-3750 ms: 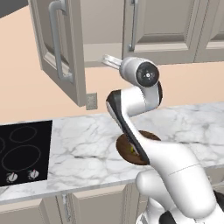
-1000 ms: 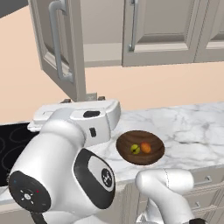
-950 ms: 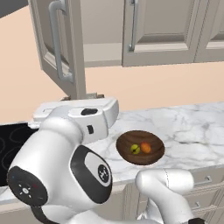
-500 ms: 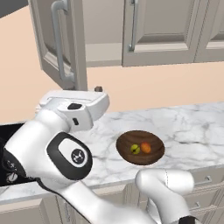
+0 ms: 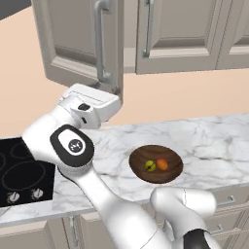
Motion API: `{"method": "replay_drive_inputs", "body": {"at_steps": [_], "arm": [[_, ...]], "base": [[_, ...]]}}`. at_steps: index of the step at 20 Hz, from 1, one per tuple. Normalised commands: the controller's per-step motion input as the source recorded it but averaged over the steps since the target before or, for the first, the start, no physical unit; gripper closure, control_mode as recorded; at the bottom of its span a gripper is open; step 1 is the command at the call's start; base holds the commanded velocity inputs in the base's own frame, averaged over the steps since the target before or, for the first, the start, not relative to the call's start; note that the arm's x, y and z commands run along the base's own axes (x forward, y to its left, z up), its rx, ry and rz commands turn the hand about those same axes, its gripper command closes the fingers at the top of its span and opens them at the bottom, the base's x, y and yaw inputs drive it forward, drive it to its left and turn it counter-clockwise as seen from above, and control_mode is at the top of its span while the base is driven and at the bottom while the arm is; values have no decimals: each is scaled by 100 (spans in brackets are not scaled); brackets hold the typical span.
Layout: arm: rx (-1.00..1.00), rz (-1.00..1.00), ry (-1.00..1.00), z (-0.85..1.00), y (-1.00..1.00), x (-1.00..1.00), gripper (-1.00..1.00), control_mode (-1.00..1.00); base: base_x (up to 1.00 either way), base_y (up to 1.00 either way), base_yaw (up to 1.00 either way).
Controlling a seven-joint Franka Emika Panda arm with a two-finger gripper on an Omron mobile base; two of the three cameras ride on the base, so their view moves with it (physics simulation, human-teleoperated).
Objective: Open the cabinet. Pick the mango and pear from the cabinet and place them into the bowl. Then close the cabinet.
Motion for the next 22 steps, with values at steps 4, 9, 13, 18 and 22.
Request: {"method": "replay_drive_inputs", "body": {"at_steps": [4, 9, 13, 18, 22], "arm": [[0, -8, -16, -27, -72, 100, -100, -100], [3, -7, -9, -5, -74, 100, -100, -100], [16, -5, 0, 36, -82, 96, -100, -100], [20, -9, 2, 72, -84, 80, -100, -100], [26, 10, -2, 19, -100, 18, -100, -100]], "base": [[0, 0, 0], [0, 0, 0], [0, 0, 0], [0, 0, 0], [0, 0, 0]]}}
